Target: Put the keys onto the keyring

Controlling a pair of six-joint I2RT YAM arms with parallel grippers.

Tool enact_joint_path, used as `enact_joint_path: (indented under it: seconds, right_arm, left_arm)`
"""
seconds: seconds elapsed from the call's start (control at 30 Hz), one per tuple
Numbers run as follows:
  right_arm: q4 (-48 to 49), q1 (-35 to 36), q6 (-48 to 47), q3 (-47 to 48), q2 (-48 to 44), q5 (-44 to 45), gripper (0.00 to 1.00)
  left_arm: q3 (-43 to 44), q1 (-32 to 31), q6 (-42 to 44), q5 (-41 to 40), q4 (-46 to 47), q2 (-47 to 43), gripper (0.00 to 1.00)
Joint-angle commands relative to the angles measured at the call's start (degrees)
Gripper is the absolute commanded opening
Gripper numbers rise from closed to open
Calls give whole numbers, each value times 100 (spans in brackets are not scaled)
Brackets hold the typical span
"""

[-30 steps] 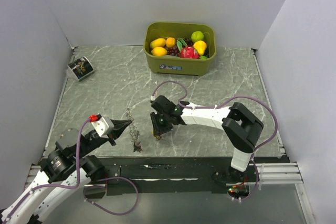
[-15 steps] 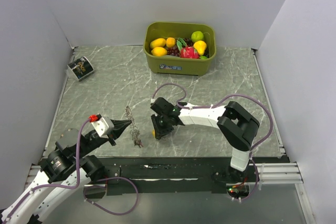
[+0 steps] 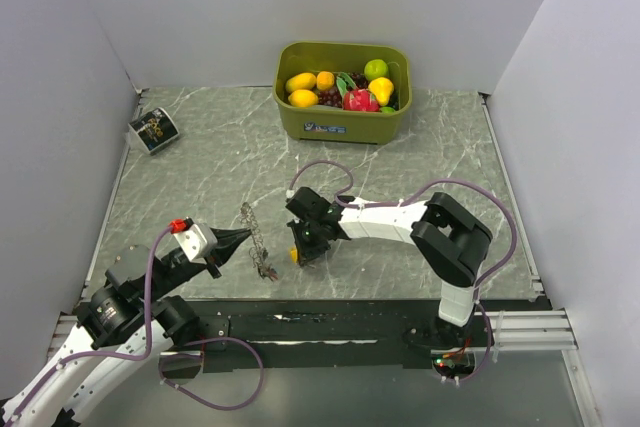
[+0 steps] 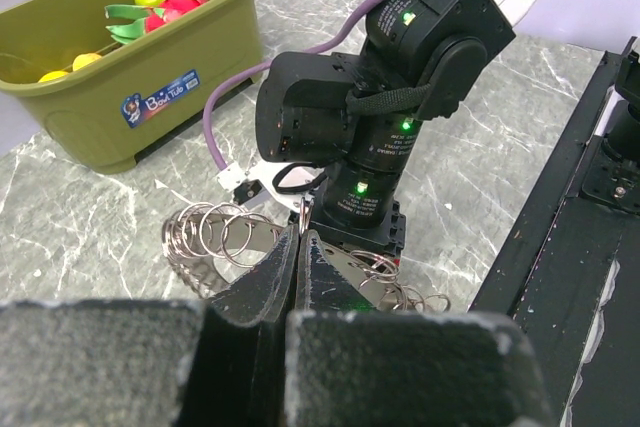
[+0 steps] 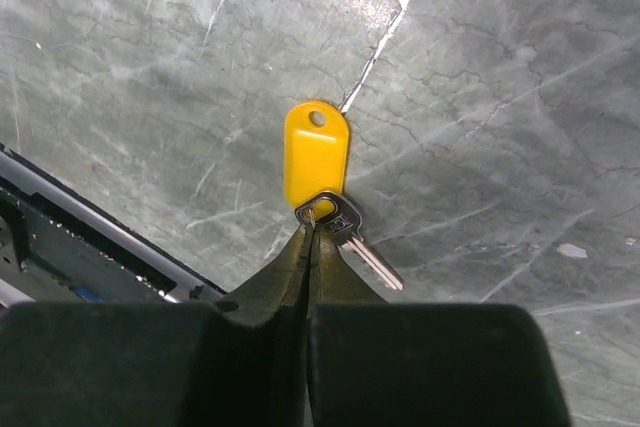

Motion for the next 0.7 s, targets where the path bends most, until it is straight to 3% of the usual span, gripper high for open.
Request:
enact_joint_path:
  seconds: [0.0, 0.43, 0.67]
  right_arm:
    - [202, 42, -16, -120, -496, 165, 0]
    - [720, -11, -753, -1060, -2184, 288, 0]
    - [1019, -11, -1334, -1790, -3754, 762, 0]
  left_arm:
    - [80, 9, 69, 123, 371, -40, 1]
    - [185, 9, 69, 983, 598, 654, 1]
    - [97, 9, -150, 1493, 1099, 997, 1]
